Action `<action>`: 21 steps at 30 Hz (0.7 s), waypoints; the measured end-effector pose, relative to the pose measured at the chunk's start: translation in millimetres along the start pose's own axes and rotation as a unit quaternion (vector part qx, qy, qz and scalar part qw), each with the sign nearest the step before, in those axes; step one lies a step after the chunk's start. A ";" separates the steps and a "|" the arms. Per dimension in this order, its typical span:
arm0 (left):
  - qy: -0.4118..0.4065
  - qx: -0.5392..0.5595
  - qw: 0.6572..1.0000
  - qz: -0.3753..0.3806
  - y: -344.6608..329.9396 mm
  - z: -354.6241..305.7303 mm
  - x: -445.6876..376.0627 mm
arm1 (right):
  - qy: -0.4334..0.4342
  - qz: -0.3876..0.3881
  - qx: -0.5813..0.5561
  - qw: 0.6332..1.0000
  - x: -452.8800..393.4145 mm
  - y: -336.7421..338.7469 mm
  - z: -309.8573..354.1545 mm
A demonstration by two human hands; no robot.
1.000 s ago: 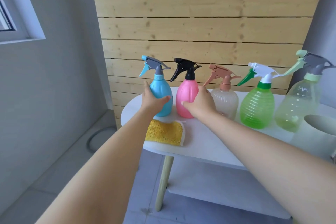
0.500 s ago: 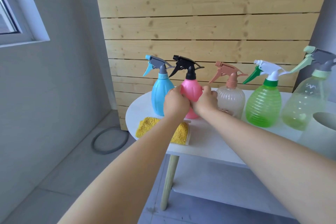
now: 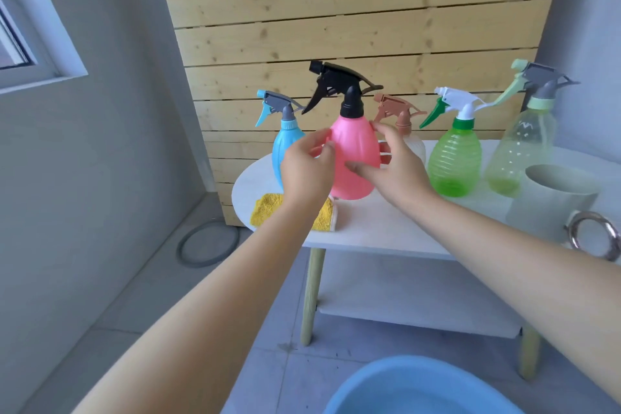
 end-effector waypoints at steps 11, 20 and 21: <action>0.115 0.064 0.987 0.089 -49.5 2.8 92.7 | -0.080 0.046 0.011 0.996 85.8 77.5 -32.5; 0.240 0.159 0.955 0.078 -55.0 66.3 148.6 | -0.151 0.136 0.055 0.978 158.4 85.5 -96.9; 0.216 0.131 0.964 0.086 -52.8 71.3 149.1 | -0.154 0.166 0.061 0.972 168.3 82.2 -103.7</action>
Point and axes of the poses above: each hand's wrist, its own x-axis away from the middle knuckle, its own y-axis out of the back of the hand, z = x × y, the point moved 6 cm from there along -x, towards the middle knuckle, and after that the axes turned 2 degrees about x, right-handed, at the moved point
